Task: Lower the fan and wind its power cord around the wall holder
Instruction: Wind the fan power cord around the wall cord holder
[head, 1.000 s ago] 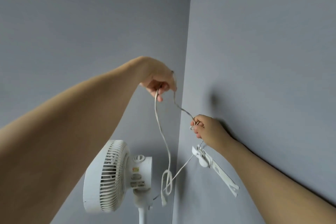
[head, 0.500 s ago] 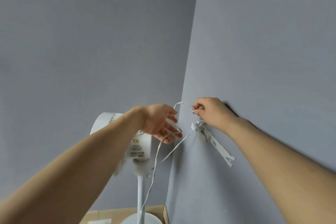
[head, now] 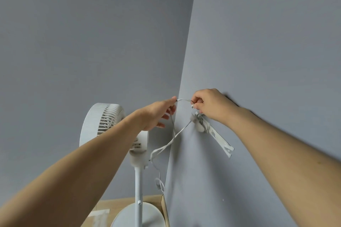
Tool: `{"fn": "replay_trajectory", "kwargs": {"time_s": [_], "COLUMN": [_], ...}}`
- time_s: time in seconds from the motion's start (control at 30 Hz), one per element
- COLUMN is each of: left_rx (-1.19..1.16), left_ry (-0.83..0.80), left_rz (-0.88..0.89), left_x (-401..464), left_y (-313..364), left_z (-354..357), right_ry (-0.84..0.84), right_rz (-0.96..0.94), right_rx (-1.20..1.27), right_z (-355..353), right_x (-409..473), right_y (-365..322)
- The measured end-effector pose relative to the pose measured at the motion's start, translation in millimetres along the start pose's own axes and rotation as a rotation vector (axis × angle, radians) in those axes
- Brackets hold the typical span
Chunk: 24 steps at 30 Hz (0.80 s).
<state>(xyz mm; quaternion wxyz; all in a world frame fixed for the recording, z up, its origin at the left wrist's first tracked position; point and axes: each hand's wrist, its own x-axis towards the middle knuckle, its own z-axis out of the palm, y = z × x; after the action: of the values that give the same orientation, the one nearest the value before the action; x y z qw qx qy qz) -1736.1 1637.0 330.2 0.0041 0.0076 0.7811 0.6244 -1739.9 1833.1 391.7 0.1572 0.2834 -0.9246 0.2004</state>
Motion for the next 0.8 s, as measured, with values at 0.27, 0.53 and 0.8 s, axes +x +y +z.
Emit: {"fn": "replay_trajectory", "kwargs": {"time_s": [0.27, 0.53, 0.8], "left_rx": [-0.044, 0.253, 0.194], "left_ry": [-0.433, -0.078, 0.047], "left_rz": [0.088, -0.005, 0.177], "left_x": [-11, -6, -5], "left_y": [-8, -26, -32], "left_z": [-5, 1, 28], "right_ry": [-0.107, -0.164, -0.044], "right_rz": [-0.011, -0.005, 0.071], "right_rx": [-0.17, -0.28, -0.324], "right_z": [0, 1, -3], "right_x": [-3, -10, -14], "right_y": [3, 3, -1]}}
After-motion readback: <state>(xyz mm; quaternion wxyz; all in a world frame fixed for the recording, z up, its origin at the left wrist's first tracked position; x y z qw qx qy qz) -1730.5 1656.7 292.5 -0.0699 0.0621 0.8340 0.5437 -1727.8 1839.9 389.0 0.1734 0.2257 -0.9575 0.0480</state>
